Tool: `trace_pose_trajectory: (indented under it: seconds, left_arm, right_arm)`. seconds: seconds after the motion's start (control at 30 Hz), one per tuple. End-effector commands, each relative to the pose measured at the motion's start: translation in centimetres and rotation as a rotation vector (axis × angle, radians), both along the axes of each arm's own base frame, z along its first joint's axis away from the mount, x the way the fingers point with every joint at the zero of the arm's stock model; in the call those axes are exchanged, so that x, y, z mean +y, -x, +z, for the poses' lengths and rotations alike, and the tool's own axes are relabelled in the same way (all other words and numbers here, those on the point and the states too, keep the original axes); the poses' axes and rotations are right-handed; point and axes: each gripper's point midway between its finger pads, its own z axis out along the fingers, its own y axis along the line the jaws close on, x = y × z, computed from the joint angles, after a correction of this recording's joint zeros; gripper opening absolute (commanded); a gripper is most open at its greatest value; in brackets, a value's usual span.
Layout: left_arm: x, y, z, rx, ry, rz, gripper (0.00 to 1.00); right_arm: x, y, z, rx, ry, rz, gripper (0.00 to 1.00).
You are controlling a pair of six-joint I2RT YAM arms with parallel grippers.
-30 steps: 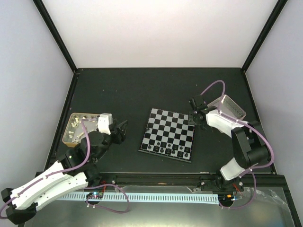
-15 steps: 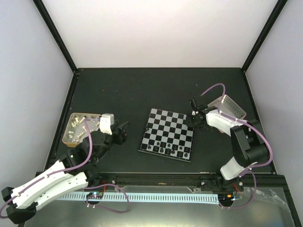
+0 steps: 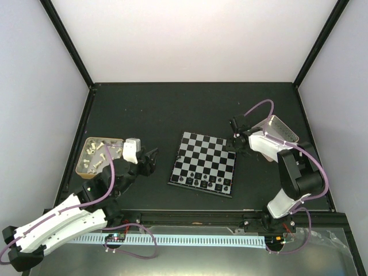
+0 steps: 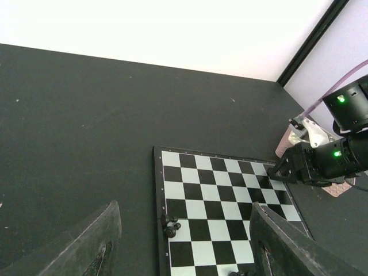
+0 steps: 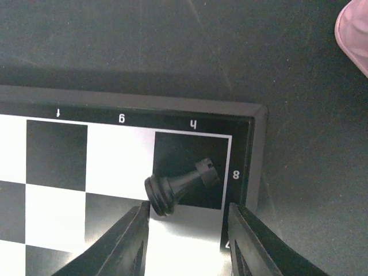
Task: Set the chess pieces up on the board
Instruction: Pick up the chess piece from the chessboard.
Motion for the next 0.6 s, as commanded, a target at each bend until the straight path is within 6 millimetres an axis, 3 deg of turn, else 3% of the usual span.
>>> trace_pose_trajectory:
  seconds: [0.0, 0.33, 0.57]
  left_arm:
    - [-0.1, -0.2, 0.9, -0.015, 0.024, 0.004, 0.63]
    - [-0.1, -0.3, 0.9, -0.017, 0.019, 0.007, 0.63]
    - [-0.2, -0.4, 0.9, -0.015, 0.010, 0.006, 0.63]
  right_arm:
    - [0.0, -1.2, 0.6, -0.025, 0.010, -0.033, 0.40]
    - [0.3, -2.2, 2.4, -0.072, 0.014, -0.029, 0.46]
    - [-0.2, -3.1, 1.8, -0.074, 0.059, -0.072, 0.48]
